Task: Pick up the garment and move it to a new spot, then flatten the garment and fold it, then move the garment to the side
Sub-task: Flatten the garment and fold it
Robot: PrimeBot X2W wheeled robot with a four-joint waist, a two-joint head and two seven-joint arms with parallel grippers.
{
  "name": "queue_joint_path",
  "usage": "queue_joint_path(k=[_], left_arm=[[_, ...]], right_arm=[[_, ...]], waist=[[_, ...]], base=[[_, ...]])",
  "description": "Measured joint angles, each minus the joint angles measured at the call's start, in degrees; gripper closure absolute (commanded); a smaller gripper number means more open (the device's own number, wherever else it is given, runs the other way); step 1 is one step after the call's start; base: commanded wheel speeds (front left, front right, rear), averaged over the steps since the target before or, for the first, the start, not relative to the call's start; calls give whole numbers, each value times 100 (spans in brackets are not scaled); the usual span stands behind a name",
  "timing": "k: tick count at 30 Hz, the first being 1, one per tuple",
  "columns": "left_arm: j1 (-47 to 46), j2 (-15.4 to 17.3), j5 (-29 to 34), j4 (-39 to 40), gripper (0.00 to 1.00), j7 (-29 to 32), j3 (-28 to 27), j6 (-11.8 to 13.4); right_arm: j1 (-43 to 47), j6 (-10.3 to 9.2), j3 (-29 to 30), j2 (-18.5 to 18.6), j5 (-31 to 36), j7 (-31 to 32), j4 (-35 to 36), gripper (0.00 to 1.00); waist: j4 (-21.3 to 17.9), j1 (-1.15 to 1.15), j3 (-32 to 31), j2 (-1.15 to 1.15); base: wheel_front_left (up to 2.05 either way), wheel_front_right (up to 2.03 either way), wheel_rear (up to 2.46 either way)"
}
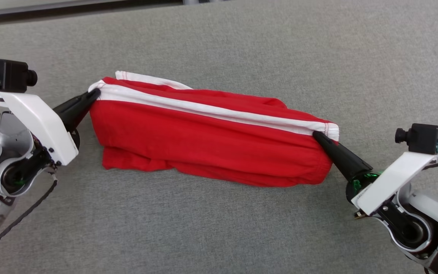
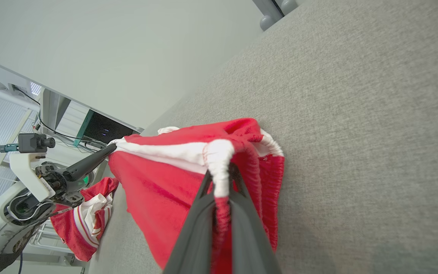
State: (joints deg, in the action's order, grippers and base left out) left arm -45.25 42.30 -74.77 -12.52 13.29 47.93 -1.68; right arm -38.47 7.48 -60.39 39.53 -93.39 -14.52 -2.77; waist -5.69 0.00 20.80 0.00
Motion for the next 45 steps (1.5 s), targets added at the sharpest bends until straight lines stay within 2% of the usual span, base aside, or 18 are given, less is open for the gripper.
queue_joint_path(k=[9,15,16,17,18,19,20,30,37,45], left_arm=[[-383,-357,12,-950,100,91,40,-267],[-486,-527,2,-1344,100,175,105,-385],[-486,-543,-3,-1391,100,175,110,-392],[-486,-567,-27,-1438,100,189,120,-401],[-485,-580,-53,-1483,81,266,149,-407],[-478,-584,-55,-1499,25,318,181,-408],[-472,-589,-62,-1504,0,314,191,-433],[-169,-444,-182,-1215,0,205,177,-481],[319,-309,-660,-1084,0,679,254,-430],[425,-222,-1243,-1161,0,1091,59,-223]], right_arm=[[-217,0,174,-464,250,-20,-322,100],[-328,0,209,-644,372,-21,-603,100],[-327,0,207,-667,371,-21,-617,97],[-326,0,192,-688,370,-19,-627,71],[-325,0,176,-710,370,-14,-635,30],[-321,0,167,-719,370,-13,-644,0],[-312,0,165,-714,368,-12,-655,0],[131,0,218,-486,263,-13,-731,0],[389,0,535,-381,249,-23,-682,0],[564,0,1171,-346,454,-41,-501,0]], waist=[[-239,0,382,0],[-234,0,431,0],[-223,0,420,0],[-211,0,407,0],[-200,0,388,0],[-189,0,369,0],[-175,0,348,0],[-52,0,-160,0],[-40,0,-510,0],[-245,0,-333,0]], base=[[0,0,0],[0,0,0],[0,0,0],[0,0,0],[0,0,0],[0,0,0],[0,0,0],[0,0,0],[0,0,0],[0,0,0]])
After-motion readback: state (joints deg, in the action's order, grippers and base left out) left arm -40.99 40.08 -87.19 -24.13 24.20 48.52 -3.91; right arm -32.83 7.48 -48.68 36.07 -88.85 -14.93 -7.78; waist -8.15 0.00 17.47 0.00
